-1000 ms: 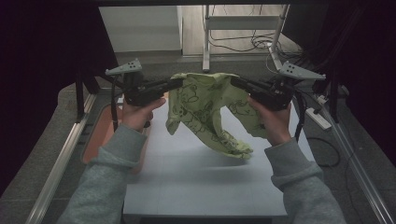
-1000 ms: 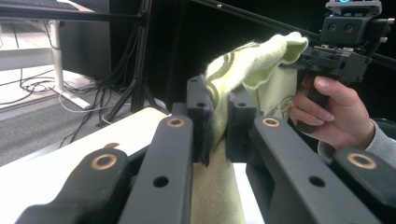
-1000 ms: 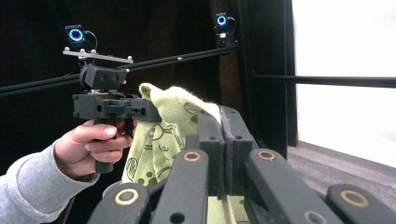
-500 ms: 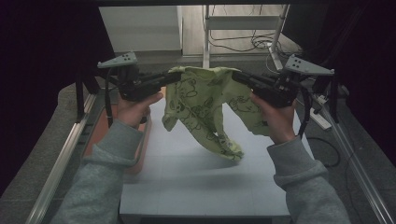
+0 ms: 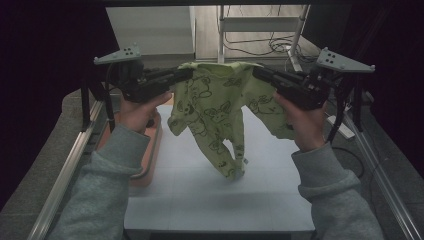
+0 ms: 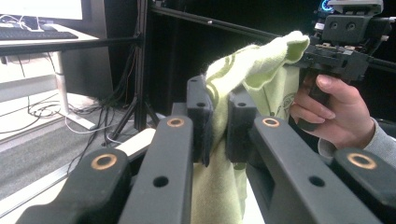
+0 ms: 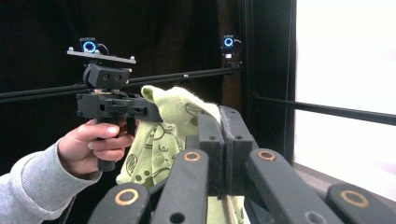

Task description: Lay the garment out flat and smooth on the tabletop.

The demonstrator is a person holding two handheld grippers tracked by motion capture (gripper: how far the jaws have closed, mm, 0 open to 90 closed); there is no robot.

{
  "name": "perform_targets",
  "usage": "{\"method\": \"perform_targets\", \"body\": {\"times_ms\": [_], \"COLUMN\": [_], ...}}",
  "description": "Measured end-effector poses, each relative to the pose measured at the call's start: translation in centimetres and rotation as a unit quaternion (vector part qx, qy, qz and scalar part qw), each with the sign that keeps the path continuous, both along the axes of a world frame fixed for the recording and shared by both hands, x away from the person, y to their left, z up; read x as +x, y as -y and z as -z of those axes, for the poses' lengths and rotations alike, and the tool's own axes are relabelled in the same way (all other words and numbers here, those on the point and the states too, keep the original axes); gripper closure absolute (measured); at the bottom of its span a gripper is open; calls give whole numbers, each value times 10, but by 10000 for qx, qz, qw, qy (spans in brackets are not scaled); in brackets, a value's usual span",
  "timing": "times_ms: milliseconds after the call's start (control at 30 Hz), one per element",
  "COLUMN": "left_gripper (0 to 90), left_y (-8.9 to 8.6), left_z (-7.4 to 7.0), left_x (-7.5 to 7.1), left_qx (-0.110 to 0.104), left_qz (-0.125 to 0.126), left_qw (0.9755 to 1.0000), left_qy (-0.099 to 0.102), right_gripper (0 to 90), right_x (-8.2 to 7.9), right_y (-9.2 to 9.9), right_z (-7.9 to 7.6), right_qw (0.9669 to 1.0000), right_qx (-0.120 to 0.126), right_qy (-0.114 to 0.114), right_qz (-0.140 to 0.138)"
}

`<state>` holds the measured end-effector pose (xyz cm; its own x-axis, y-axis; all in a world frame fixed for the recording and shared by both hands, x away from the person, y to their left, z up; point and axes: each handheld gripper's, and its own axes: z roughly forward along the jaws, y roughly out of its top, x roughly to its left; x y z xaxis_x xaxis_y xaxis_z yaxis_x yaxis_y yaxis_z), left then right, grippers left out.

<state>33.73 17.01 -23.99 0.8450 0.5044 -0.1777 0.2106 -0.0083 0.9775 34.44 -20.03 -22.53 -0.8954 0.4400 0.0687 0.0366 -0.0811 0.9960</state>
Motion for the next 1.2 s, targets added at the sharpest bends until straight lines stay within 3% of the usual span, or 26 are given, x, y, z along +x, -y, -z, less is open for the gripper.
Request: {"method": "perform_targets", "body": {"times_ms": [433, 867, 1200], "left_gripper": [826, 826, 826], "left_y": [-2, -3, 0], "left_z": [-14, -38, -31], "left_x": [-10, -43, -34], "left_qx": [-15, -22, -61], "left_qz": [-9, 64, 132], "left_qw": [9999, 9988, 9996], "left_qy": [125, 483, 261], "right_gripper": [882, 882, 882], "right_x": [-8, -41, -33], "right_y": [-2, -1, 2], "right_z": [-13, -37, -29], "right_qw": [9999, 9990, 9995], "right_qx": [49, 117, 191], "right_qy": [99, 420, 212], "right_qz": [-43, -125, -107]}}
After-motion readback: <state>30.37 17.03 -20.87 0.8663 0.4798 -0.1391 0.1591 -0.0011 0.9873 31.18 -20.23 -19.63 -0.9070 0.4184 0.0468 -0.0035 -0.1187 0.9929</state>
